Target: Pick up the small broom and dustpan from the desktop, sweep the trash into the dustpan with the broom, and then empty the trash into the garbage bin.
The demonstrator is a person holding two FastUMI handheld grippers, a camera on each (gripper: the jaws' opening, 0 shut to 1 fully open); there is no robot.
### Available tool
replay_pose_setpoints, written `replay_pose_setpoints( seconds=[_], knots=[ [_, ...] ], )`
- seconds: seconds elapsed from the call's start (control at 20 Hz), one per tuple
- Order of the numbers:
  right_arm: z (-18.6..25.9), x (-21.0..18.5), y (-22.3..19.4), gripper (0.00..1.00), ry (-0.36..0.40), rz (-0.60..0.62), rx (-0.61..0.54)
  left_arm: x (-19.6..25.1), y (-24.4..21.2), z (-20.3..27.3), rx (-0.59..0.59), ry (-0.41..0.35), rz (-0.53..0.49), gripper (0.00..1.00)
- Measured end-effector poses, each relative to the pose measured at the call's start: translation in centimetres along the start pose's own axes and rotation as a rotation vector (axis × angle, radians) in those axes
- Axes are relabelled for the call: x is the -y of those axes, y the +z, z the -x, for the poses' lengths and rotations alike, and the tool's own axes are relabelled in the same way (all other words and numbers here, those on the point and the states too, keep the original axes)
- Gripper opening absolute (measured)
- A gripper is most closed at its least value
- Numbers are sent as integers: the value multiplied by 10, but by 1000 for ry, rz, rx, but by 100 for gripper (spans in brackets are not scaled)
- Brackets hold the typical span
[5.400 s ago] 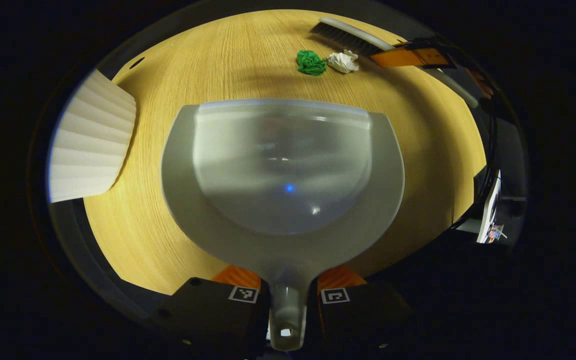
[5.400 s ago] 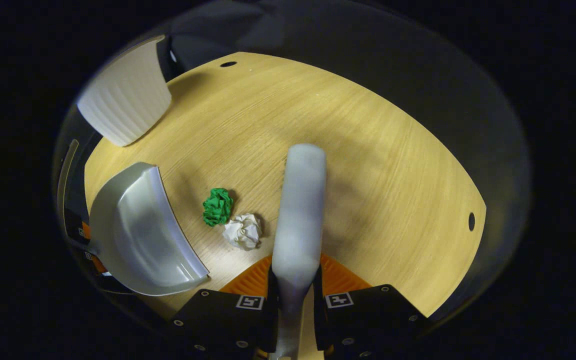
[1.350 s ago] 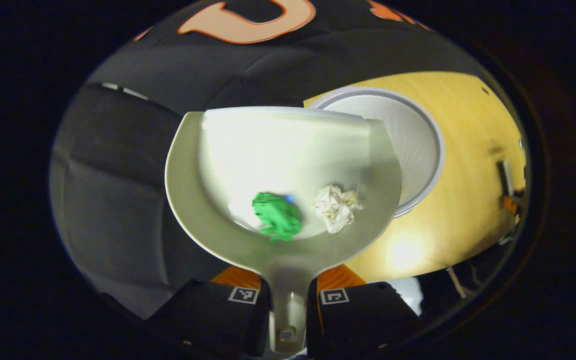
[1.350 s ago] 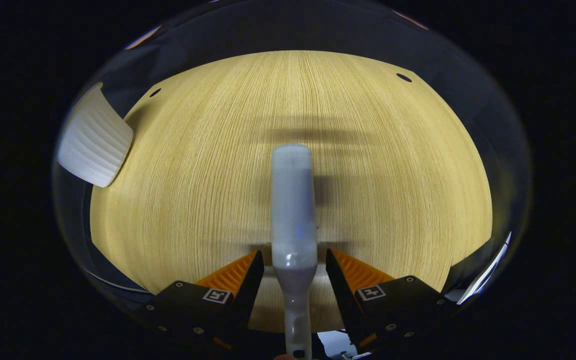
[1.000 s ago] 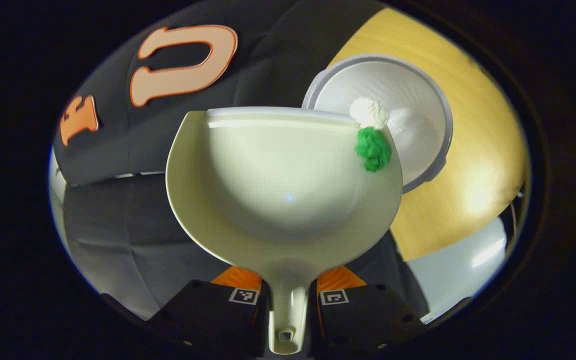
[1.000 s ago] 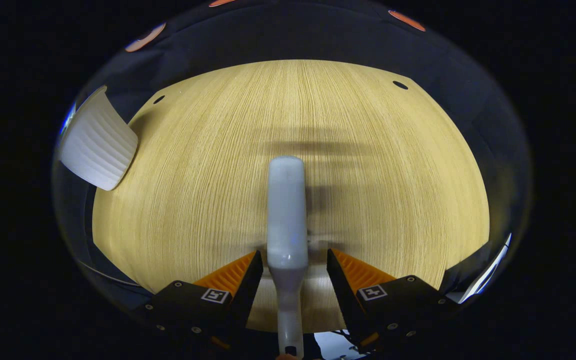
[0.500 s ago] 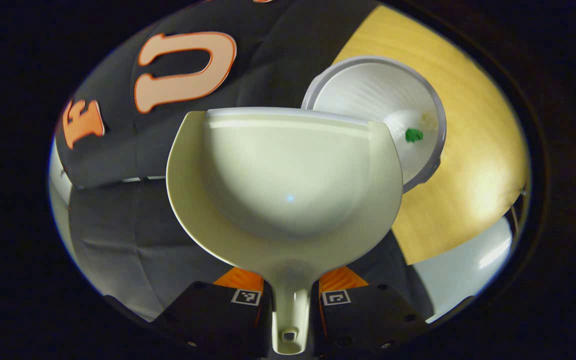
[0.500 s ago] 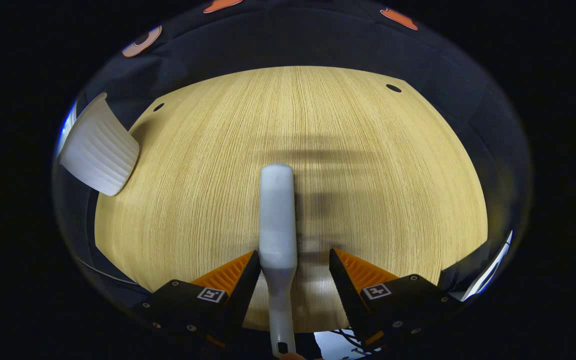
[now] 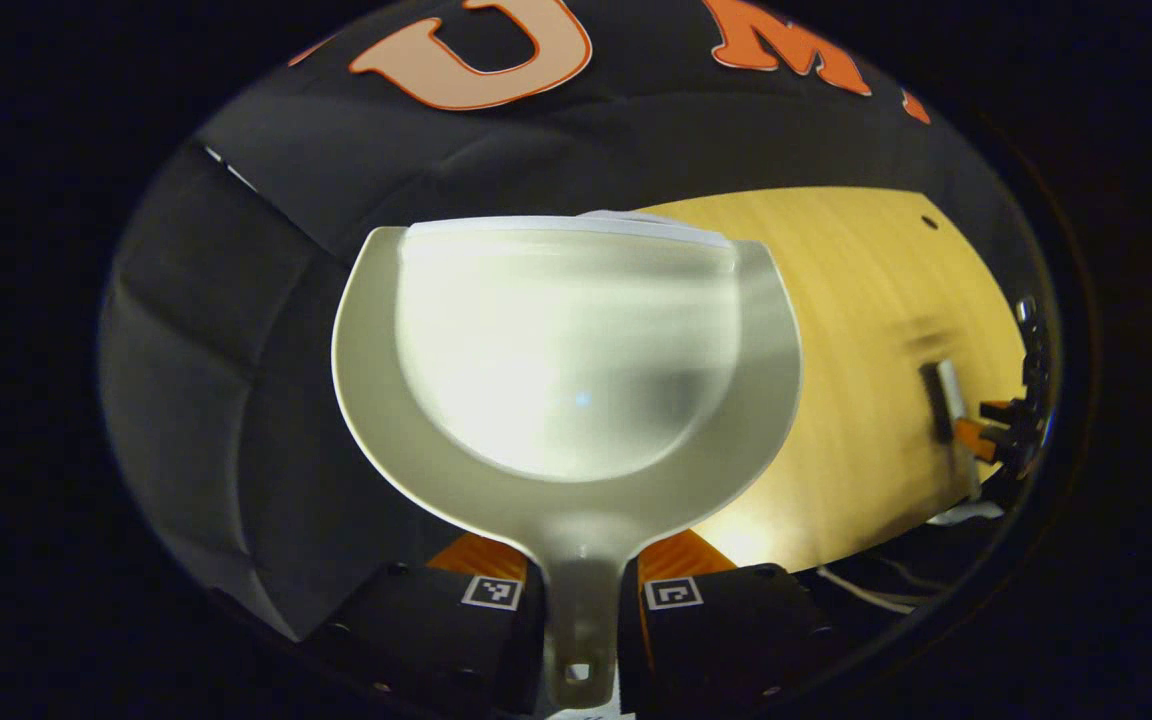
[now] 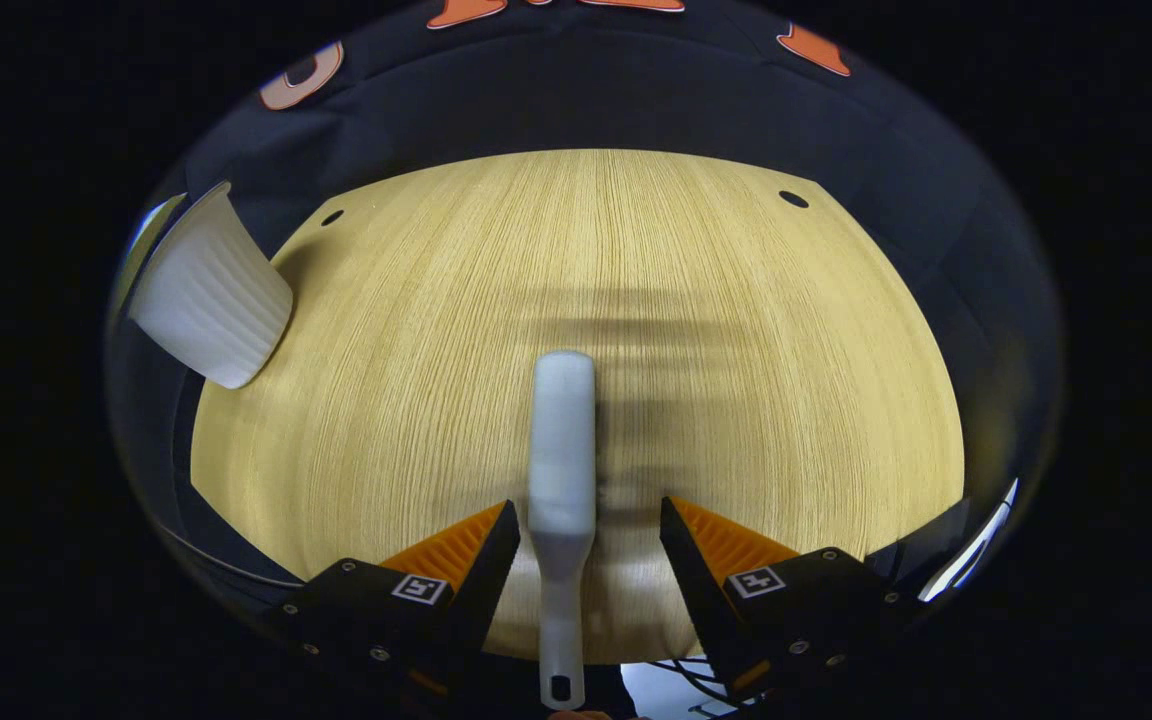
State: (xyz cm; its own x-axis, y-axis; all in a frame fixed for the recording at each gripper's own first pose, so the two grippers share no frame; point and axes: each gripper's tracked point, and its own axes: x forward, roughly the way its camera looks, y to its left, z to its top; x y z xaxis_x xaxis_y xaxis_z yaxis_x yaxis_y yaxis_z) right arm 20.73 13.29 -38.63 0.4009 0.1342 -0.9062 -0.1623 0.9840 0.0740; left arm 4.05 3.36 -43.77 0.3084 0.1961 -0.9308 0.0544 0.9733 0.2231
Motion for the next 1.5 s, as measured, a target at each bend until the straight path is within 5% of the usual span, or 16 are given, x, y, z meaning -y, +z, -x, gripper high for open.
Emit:
replay_pose_setpoints(
  seconds=[0.35, 0.4, 0.5, 0.8, 1.15, 1.5],
  knots=[
    [11, 11, 20, 86, -18, -22, 66, 93, 49, -55, 13, -395, 193, 30],
    [13, 10, 24, 86, -14, -33, 83, 92, 24, -37, 29, -401, 184, 30],
    [15, 10, 27, 86, -22, -38, 105, 102, 50, -66, 97, -406, 132, 30],
    [16, 13, 21, 87, -24, -17, 93, 160, 25, -104, 49, -420, 31, 31],
    [16, 13, 17, 87, -17, 22, 79, 208, -42, -168, -183, -399, 73, 31],
    [15, 13, 15, 88, -8, 39, 61, 232, -61, -195, -223, -366, 102, 30]
  ],
)
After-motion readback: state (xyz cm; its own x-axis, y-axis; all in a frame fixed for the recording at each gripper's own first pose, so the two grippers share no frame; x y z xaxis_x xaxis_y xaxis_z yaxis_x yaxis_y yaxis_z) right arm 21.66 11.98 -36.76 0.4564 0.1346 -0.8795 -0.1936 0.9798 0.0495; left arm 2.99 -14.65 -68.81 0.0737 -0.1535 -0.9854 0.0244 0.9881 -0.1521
